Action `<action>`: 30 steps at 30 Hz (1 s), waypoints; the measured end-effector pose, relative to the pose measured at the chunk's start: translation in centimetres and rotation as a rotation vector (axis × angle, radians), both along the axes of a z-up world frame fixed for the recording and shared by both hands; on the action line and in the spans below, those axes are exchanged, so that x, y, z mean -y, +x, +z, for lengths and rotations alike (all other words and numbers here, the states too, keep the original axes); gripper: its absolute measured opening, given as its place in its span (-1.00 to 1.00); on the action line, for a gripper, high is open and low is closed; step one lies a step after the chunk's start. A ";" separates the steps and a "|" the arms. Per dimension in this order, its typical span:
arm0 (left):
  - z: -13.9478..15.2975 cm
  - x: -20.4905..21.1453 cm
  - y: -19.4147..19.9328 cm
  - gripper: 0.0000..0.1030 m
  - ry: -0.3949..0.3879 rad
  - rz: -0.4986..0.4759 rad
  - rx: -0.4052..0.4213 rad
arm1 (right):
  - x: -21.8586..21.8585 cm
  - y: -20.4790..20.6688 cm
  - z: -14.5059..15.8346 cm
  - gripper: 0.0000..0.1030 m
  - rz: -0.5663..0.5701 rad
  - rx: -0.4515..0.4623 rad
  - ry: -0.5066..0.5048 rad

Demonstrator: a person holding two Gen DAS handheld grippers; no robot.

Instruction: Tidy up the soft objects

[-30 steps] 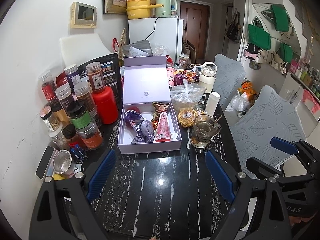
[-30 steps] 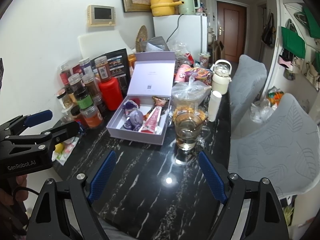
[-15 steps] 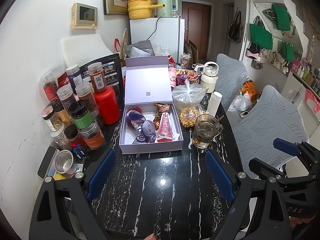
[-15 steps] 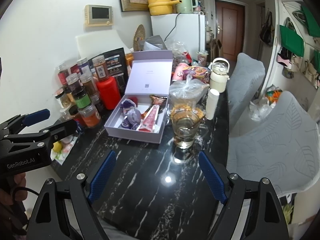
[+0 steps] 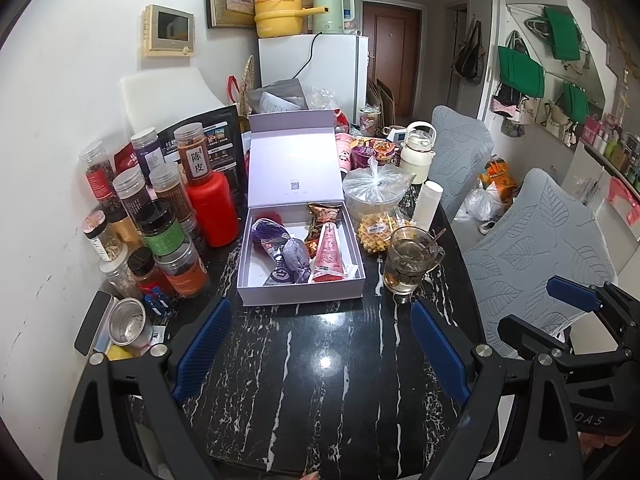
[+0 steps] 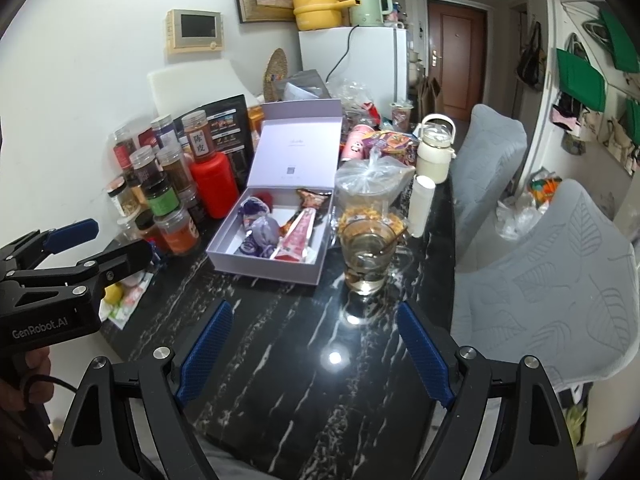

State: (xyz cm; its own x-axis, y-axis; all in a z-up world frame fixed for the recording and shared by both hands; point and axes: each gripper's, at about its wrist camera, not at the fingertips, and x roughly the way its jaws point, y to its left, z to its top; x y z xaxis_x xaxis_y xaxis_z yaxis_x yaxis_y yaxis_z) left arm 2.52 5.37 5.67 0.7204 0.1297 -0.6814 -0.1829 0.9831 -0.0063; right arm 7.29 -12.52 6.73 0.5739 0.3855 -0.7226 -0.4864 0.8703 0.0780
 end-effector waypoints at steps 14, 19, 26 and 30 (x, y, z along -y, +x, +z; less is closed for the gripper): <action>-0.1 -0.2 -0.4 0.79 -0.001 -0.008 0.000 | 0.1 -0.2 -0.1 0.66 -0.002 0.002 -0.005; -0.1 -0.5 -0.5 0.79 -0.011 -0.005 -0.002 | 0.0 -0.2 -0.1 0.66 -0.002 0.002 -0.003; -0.3 -0.6 -0.4 0.79 -0.014 -0.010 -0.013 | 0.1 -0.2 -0.1 0.66 -0.002 -0.003 -0.003; -0.5 -0.5 -0.4 0.79 -0.003 -0.007 -0.011 | 0.6 -0.5 -0.4 0.66 -0.005 -0.007 -0.006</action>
State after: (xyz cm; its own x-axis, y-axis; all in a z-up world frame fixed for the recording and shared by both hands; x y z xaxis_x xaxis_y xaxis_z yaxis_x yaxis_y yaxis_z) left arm 2.08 5.91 5.22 0.7138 0.1226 -0.6895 -0.1760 0.9844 -0.0072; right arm 6.83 -13.15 6.37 0.5708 0.3787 -0.7286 -0.4816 0.8730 0.0765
